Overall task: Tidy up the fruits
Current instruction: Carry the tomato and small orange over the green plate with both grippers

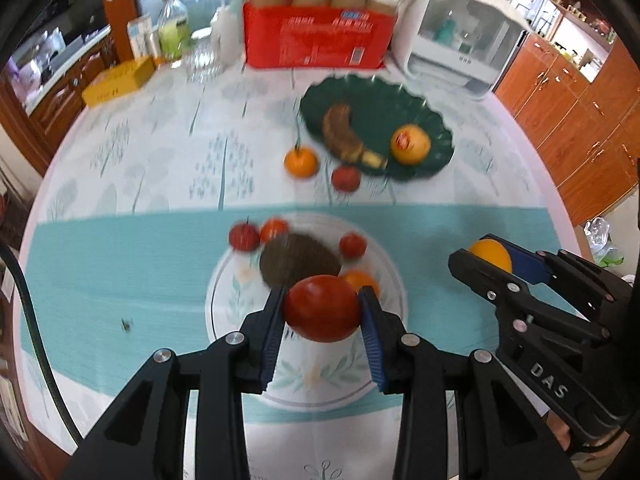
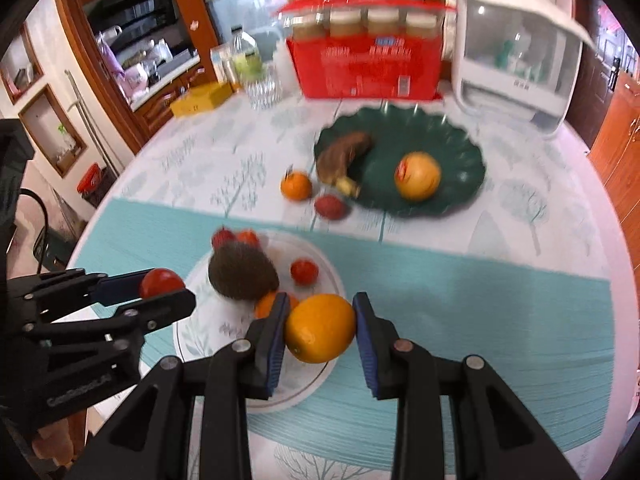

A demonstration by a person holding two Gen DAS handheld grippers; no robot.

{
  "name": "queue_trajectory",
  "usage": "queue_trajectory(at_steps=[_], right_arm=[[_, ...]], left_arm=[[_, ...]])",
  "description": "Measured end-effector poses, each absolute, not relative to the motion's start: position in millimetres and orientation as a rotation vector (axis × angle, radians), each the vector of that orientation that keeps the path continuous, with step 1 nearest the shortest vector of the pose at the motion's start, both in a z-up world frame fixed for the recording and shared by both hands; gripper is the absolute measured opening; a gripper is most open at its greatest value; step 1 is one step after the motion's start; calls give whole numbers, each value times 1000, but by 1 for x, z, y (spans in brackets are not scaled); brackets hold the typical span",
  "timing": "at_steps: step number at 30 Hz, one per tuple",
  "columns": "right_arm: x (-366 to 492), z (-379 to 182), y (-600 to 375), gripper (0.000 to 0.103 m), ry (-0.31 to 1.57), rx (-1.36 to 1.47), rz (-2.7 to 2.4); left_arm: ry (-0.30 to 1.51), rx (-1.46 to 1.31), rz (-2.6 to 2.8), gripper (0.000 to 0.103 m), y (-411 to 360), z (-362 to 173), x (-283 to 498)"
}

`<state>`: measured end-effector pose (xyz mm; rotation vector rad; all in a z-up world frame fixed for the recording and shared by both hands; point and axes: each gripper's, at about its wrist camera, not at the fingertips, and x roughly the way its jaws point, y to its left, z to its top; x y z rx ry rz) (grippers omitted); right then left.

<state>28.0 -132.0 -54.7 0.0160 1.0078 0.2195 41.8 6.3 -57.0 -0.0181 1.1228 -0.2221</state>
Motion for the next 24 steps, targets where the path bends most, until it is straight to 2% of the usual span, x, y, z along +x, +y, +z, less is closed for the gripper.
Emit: queue_trajectory(at_steps=[13,18,24], right_arm=[[93,26,-163,32,874,-19,104],[136,39,-179,32,861,-20,55],[194,31,-204,32,899,0,-14]], left_arm=[[942,59,-232,35,-19,46,127],[914,97,-216,35,-34,64,166],[920,99,-226,35,-56,62,218]])
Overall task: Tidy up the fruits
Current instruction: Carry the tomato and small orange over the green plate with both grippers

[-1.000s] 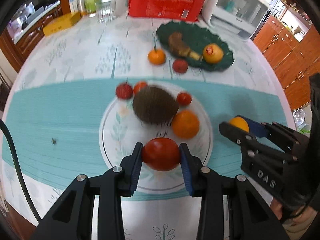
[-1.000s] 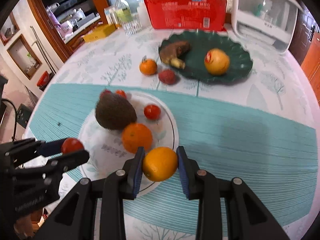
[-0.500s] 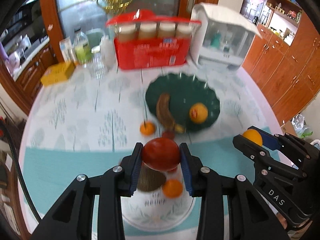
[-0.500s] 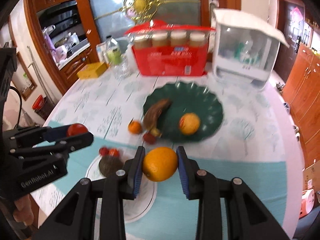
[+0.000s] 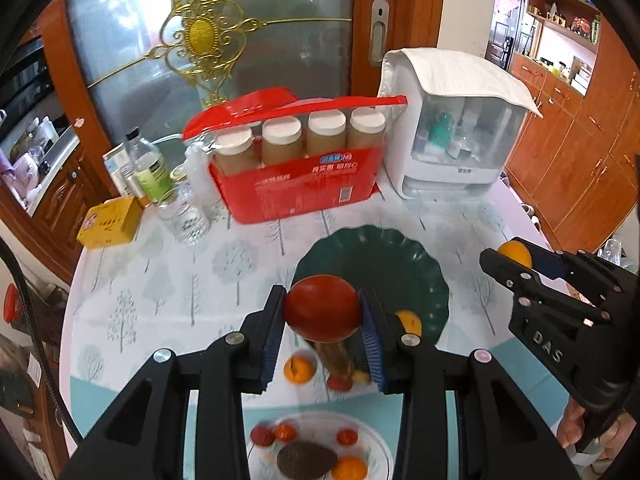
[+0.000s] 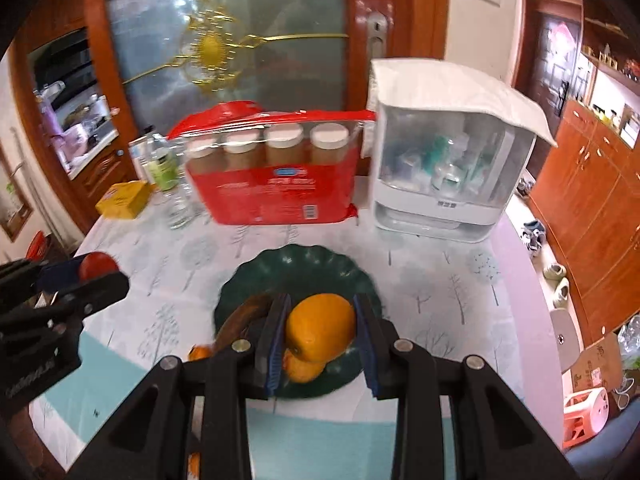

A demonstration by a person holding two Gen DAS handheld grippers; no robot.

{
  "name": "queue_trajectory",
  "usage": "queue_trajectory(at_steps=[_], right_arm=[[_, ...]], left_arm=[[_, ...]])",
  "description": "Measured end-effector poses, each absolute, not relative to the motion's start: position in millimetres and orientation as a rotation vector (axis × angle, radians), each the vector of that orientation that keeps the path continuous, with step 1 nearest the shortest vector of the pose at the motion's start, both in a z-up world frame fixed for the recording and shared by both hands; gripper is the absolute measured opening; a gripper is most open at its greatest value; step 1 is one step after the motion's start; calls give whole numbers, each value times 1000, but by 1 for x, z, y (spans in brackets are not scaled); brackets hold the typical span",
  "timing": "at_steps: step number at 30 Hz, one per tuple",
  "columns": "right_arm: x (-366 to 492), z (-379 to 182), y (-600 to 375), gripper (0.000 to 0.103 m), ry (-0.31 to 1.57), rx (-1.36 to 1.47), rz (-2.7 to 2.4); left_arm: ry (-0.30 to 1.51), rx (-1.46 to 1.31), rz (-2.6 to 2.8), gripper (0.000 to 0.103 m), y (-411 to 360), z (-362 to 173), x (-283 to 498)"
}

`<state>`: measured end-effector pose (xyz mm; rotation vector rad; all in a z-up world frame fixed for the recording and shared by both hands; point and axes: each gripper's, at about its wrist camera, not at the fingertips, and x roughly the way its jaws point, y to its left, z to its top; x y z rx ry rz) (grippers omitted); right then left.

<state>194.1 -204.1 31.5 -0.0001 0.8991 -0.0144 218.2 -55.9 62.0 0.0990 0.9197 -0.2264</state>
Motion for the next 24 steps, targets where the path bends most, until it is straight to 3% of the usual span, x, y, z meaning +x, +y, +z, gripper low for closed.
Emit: queue_trajectory(at_steps=[11,24], right_arm=[[250,-45,-231,32,1036,63,-40],[260,-126,-227,32,1154,66,-34]], left_arm=[[1040,44,-244,35,-84,-17,294],[1137,95,-271,35,-107,-96,320]])
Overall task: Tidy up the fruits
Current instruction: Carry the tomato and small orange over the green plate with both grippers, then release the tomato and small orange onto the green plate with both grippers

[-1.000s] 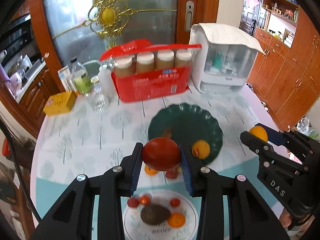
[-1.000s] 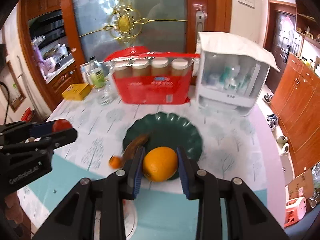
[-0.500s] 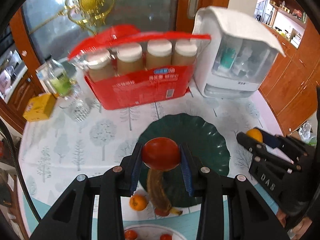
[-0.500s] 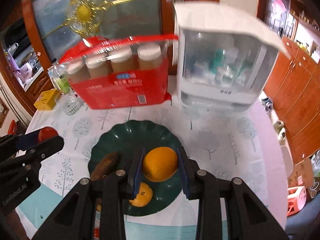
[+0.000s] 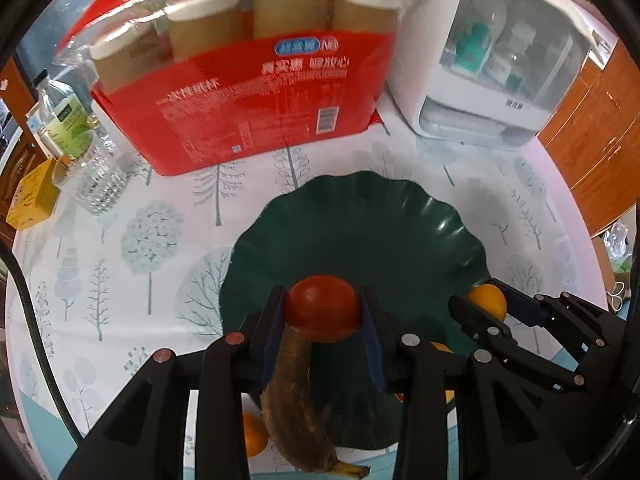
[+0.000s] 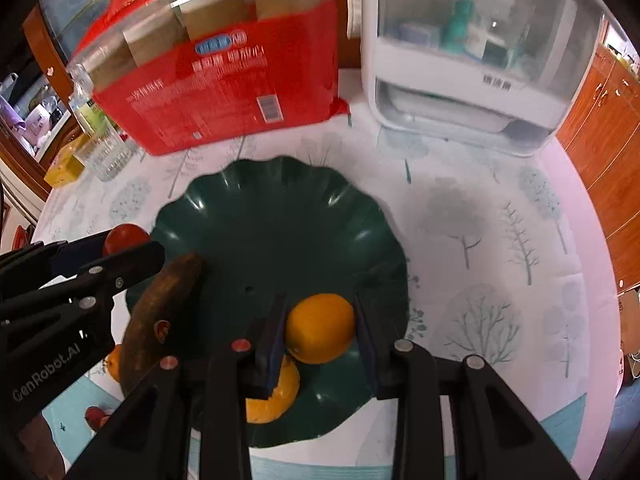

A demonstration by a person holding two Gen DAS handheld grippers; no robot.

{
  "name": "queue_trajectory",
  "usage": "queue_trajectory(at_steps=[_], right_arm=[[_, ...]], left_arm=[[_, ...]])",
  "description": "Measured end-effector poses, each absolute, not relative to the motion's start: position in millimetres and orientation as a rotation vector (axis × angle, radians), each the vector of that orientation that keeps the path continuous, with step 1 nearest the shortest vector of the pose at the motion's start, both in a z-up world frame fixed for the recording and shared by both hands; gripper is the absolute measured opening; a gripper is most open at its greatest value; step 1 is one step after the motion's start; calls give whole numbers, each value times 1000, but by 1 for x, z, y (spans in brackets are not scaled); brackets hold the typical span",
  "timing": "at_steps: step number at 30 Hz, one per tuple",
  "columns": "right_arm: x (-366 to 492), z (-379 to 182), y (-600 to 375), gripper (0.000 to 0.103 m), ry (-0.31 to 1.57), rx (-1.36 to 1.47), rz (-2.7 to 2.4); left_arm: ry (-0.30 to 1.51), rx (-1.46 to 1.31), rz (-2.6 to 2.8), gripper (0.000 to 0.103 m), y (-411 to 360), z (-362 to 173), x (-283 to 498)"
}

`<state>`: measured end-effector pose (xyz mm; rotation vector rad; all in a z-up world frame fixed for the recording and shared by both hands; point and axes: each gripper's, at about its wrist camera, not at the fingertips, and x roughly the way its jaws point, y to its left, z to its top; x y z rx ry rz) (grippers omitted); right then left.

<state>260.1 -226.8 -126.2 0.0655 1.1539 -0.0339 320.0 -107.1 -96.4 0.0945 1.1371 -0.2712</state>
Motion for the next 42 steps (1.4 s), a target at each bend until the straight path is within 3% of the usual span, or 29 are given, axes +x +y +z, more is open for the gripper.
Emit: queue_trajectory(at_steps=[13,14,15,17,20,24,42], right_arm=[[267,-156,-224,33,1200,28,-40],[266,-156,-224,33,1200,26,-41],[266,-156,-224,33,1200,25,-42],[266,-157,-224,34,1208,28,-38],[267,-156,-224,39,1204,41,-31],[265,-151,-224,48,1184,32,-42],[256,-138,-227,49,1160,43,-49]], left_arm=[[1183,132,-261,36,-118,-126,329],[1182,131,-260,41,-118,-126,329],[1183,129,-260,56,-118,-126,329],[1173,123,-250,75,-116,-124,329],[1155,136,-248,80,-116,-120,328],[1157,151,-256,81,-116,-118,327],[1063,151,-278,81,-114,-94,310]])
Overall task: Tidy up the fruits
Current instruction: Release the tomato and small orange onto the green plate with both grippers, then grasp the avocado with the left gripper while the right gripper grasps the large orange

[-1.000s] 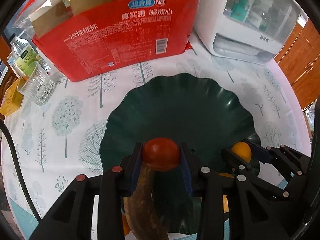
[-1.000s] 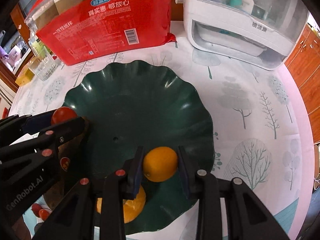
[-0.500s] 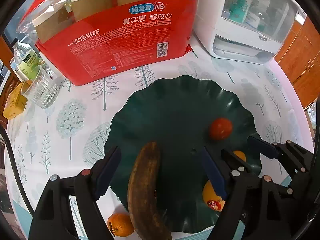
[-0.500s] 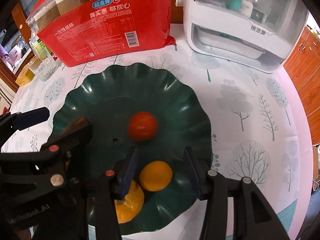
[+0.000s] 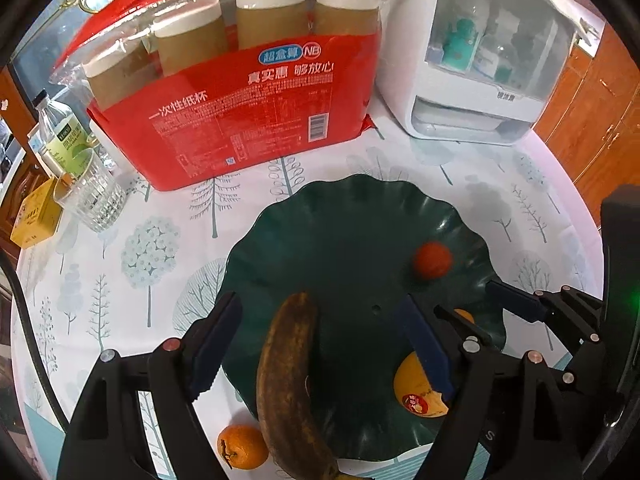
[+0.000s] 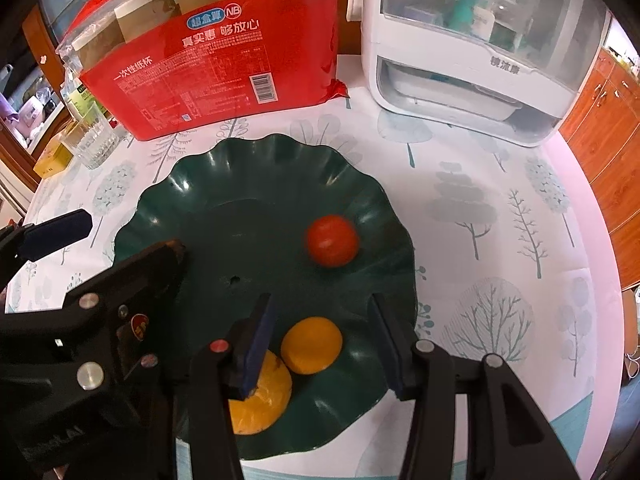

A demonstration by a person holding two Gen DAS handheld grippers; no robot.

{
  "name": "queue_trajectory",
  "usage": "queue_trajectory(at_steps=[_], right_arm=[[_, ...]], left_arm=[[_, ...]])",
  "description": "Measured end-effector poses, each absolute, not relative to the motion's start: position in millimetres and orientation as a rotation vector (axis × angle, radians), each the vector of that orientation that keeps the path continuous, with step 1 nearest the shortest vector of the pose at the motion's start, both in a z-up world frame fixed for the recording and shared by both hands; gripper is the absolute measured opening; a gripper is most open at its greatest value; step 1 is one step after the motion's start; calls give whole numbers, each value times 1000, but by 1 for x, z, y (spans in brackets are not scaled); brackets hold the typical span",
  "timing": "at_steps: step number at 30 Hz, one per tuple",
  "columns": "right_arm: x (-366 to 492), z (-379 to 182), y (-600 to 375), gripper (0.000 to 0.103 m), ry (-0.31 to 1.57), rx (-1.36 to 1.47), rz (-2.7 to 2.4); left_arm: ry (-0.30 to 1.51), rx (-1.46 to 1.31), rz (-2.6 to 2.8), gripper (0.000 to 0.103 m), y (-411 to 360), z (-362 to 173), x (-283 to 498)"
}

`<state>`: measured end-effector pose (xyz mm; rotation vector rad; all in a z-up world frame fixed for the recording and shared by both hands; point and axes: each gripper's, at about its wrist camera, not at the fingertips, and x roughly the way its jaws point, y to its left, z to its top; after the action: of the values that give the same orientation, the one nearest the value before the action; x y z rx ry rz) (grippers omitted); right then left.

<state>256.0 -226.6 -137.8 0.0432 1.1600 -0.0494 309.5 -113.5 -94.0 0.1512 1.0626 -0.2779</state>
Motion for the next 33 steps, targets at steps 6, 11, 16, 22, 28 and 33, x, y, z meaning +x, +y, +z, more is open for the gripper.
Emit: queue_trajectory(at_steps=[6,11,16,22,28,33], right_arm=[[252,-127,-223,49,1145,39,-51],[245,-116,-218,49,1132,35,-52],[236,-102,-214,49,1116,30,-55],[225,-80,-212,49,1089,34,-62],[209,-52,-207,49,1046,26,-64],[193,-32,-198,49,1011,16,-51]], left_arm=[[1022,182,-285,81,-114,-81,297],[1032,181,-286,81,-110,-71,291],[1024,208,-274,81,-106,-56,282],[1006,176,-255,81,-94,-32,271],[969,138,-246,84,-79,-3,255],[942,130,-217,86,-66,14,238]])
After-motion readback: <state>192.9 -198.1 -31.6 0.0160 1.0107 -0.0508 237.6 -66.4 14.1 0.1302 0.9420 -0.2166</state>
